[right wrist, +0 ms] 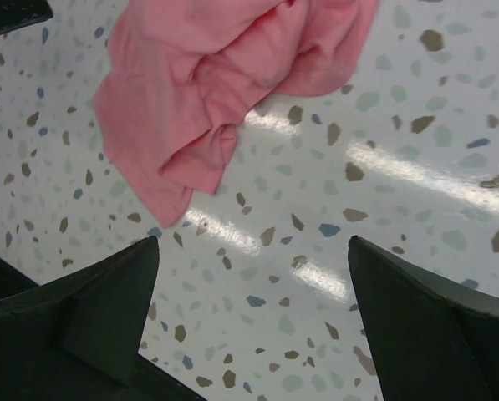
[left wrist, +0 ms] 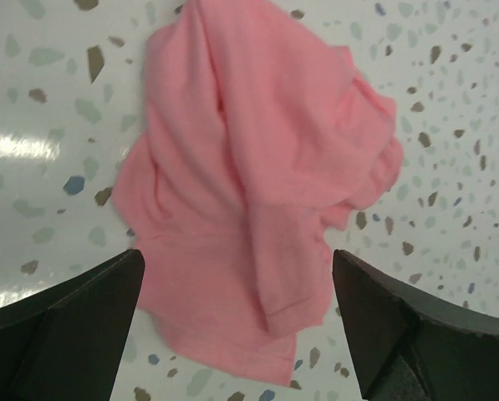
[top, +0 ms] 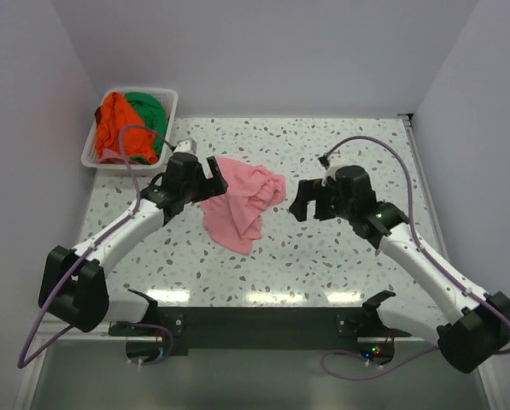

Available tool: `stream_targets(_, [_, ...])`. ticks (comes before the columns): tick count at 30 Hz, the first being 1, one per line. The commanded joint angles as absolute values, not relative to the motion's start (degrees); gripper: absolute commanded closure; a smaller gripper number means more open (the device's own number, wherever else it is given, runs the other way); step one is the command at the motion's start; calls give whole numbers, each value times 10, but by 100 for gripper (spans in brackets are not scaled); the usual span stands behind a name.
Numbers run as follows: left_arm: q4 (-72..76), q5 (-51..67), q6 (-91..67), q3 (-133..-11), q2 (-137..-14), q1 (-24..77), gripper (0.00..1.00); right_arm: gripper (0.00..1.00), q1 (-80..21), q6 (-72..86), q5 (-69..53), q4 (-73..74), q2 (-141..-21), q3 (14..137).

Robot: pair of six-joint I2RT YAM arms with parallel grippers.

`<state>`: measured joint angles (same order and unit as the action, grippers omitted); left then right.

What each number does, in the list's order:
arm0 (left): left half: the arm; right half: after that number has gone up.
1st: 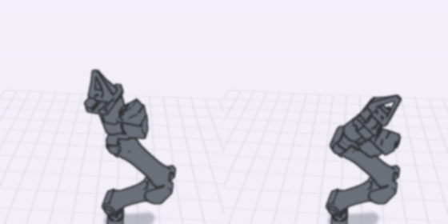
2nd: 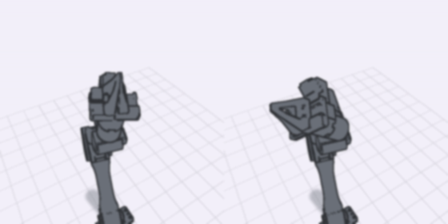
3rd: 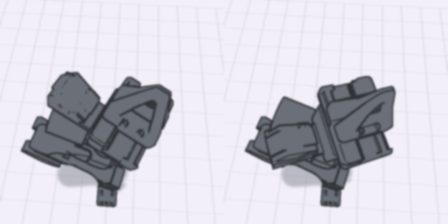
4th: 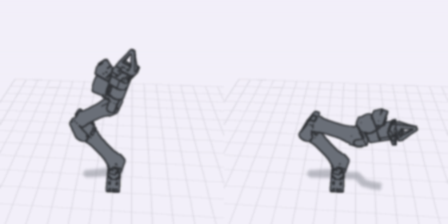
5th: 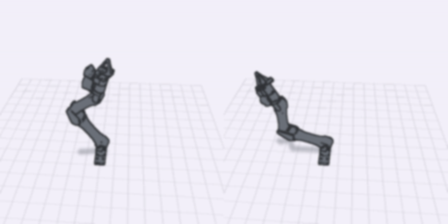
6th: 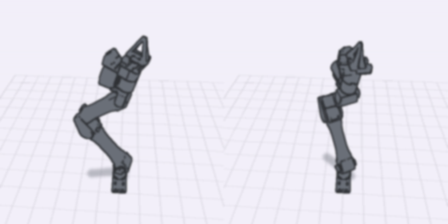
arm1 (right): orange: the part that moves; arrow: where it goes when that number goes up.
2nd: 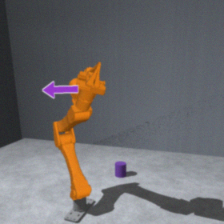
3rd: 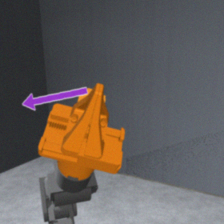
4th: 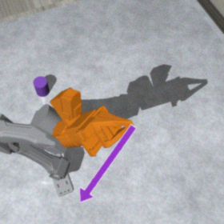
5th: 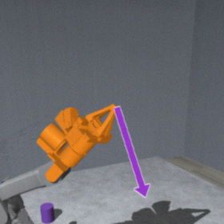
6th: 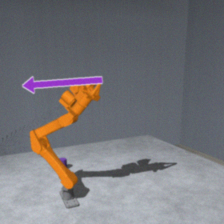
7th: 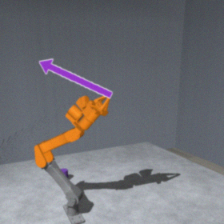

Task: Fold and stack the t-shirts
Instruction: Move the tshirt to the center of the board

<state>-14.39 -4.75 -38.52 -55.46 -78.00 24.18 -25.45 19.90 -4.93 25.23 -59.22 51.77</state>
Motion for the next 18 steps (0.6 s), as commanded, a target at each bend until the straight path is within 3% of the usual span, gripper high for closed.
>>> stream_targets(1, [-191,-105,-411,-493,-744,243,0,1,-336,207,-25,208,-654,547])
stream_targets(8, [-197,-110,-444,-391,-664,243,0,1,-462,252,-13,107,-800,569])
stream_targets(18, [-176,-91,-442,-378,-691,243,0,13,-488,281,22,92,-965,663])
